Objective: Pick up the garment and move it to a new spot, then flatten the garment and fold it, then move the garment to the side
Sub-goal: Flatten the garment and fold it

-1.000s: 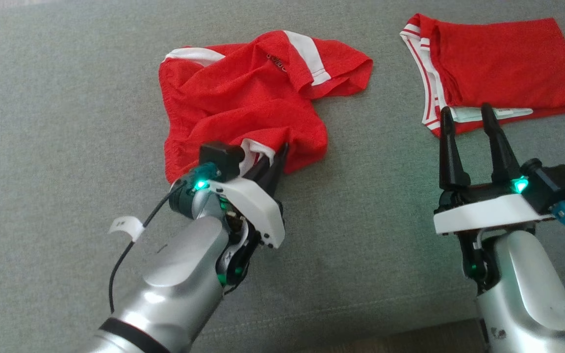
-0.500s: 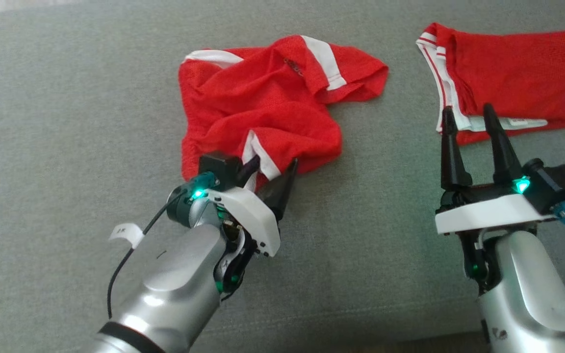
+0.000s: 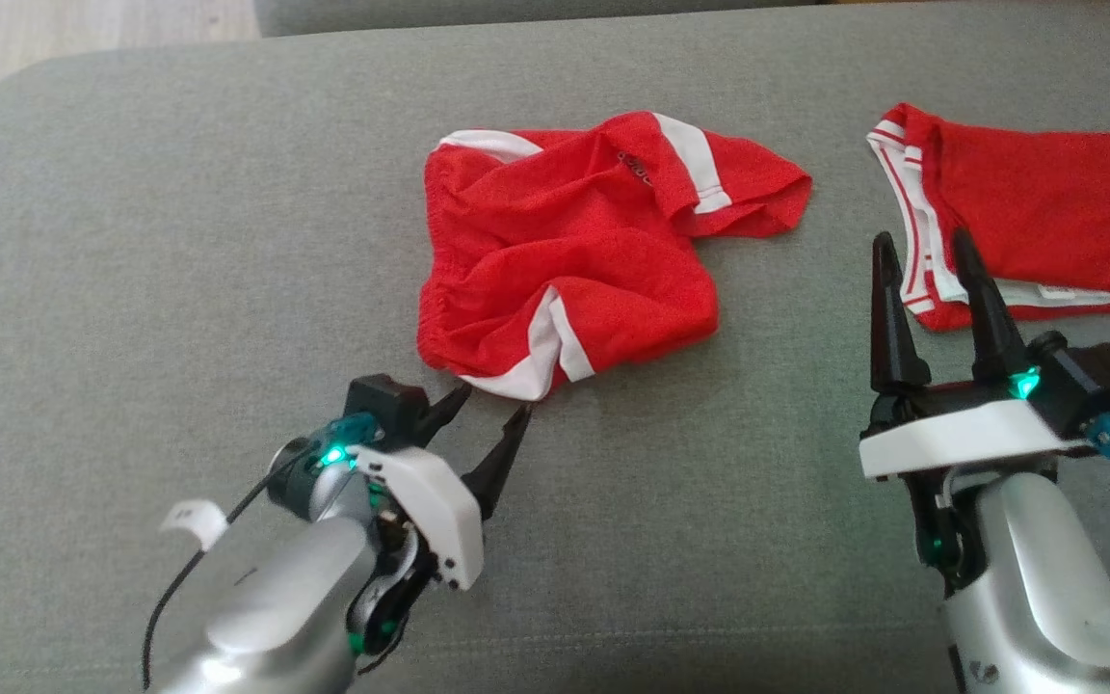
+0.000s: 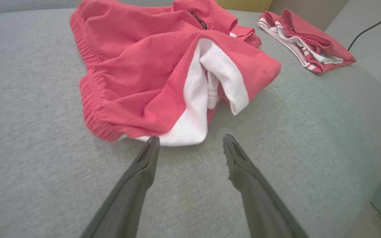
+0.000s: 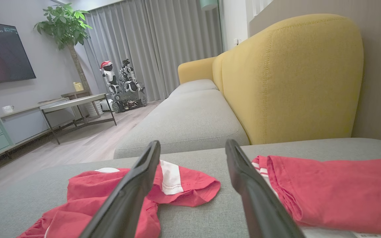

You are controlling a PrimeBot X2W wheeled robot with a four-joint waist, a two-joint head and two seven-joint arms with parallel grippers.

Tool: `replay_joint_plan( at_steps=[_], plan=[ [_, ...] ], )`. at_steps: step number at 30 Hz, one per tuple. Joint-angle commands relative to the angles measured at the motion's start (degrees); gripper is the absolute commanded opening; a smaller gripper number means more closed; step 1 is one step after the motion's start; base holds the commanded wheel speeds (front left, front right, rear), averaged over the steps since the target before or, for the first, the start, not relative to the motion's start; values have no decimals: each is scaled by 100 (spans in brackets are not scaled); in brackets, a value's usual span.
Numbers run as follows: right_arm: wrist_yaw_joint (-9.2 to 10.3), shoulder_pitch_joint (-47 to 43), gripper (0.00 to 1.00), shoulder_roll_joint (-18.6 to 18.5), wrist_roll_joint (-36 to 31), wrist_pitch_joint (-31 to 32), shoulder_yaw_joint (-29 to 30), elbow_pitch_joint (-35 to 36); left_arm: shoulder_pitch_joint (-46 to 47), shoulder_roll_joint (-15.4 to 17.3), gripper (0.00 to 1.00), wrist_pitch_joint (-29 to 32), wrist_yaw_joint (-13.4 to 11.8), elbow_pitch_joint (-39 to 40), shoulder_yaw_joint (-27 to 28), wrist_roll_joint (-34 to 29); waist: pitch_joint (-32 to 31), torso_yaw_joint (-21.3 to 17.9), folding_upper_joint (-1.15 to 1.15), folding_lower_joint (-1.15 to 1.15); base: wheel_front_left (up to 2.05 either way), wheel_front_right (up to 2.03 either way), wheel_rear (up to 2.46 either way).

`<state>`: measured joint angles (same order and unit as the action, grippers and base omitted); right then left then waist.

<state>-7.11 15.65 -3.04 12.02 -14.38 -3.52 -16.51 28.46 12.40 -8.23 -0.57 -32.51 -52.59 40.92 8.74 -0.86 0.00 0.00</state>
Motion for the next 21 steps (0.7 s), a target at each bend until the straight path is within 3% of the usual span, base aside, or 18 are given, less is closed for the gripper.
replay_joint_plan(
  at_steps=[1, 6, 11, 16, 21],
  plan=[
    [-37, 67, 100, 16, -29, -62, -108, 165, 97, 216, 100, 15, -60, 258, 204, 21, -37, 59, 0, 0, 0, 0, 0],
    [-37, -13, 100, 16, -83, -47, -191, 144, -130, 530, 100, -35, -351, 738, 439, 139, -118, 130, 0, 0, 0, 0, 0],
    [-37, -191, 100, 16, 94, 138, -643, 188, -346, 704, 100, -372, -766, 1157, 930, 329, -180, 154, 0, 0, 0, 0, 0],
    [-37, -351, 100, 16, 245, 519, -1388, 216, -559, 636, 100, -627, -1096, 1496, 1526, 439, -175, 199, 0, 0, 0, 0, 0],
    [-37, -356, 100, -70, 376, 878, -2115, 184, -799, 434, 100, -671, -1172, 1685, 2022, 374, -132, 299, 0, 0, 0, 0, 0]
  ],
)
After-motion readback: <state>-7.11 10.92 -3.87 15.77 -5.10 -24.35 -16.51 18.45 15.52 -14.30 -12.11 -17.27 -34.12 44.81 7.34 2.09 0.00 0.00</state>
